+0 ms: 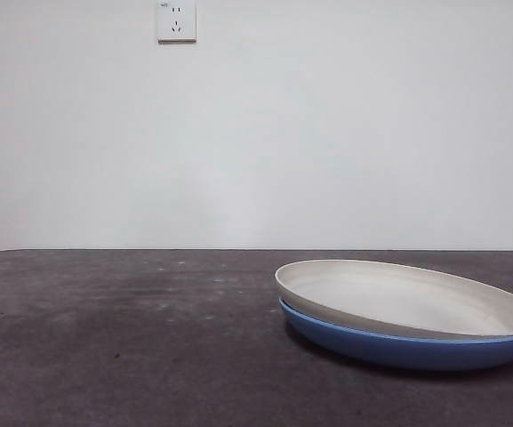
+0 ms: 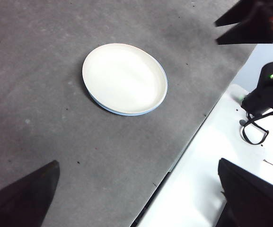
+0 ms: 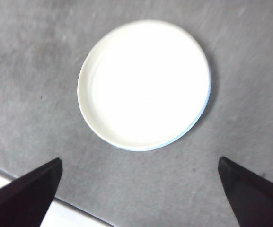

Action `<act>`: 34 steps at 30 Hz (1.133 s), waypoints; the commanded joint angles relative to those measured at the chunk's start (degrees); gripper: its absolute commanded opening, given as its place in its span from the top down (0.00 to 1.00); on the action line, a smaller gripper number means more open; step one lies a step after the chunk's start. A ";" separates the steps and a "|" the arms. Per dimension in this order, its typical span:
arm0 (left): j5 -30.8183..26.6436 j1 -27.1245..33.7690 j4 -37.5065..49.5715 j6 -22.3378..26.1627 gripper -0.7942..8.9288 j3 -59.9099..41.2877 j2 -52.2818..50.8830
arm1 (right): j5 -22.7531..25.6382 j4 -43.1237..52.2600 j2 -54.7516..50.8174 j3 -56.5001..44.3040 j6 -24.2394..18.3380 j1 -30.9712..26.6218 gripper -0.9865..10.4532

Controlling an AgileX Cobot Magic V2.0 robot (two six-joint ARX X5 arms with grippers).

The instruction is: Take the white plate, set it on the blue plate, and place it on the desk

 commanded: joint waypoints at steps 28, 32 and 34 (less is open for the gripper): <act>-0.09 -0.28 5.29 -8.37 0.34 -16.98 -19.50 | -3.56 31.76 41.55 -4.59 2.89 -1.22 0.42; -0.09 -0.28 5.35 -8.37 0.34 -16.98 -19.50 | -3.61 33.88 44.06 -4.59 2.93 -1.55 0.42; -0.09 -0.28 5.38 -8.37 0.34 -16.98 -19.50 | -3.58 34.49 45.00 -4.59 2.93 -1.66 0.42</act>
